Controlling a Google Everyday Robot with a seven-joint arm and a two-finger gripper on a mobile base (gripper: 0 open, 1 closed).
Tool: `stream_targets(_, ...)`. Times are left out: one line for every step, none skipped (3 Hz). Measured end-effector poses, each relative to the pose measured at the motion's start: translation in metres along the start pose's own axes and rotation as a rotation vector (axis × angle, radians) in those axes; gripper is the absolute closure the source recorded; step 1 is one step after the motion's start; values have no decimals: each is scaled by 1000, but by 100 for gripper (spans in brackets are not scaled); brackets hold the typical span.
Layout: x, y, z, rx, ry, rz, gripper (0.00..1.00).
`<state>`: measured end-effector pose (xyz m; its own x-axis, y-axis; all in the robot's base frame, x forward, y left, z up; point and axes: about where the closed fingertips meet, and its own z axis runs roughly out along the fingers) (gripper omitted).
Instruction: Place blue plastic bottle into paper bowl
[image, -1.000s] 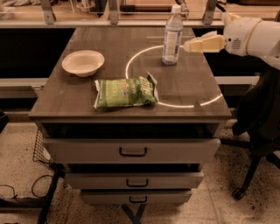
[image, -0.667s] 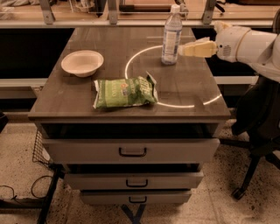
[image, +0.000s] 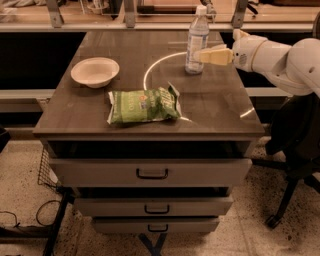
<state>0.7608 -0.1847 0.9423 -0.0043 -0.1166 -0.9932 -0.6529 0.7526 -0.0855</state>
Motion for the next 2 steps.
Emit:
stream_targets(1, -8, 31, -17, -35, 24, 0)
stream_targets(-1, -9, 45, -29, -55, 35, 0)
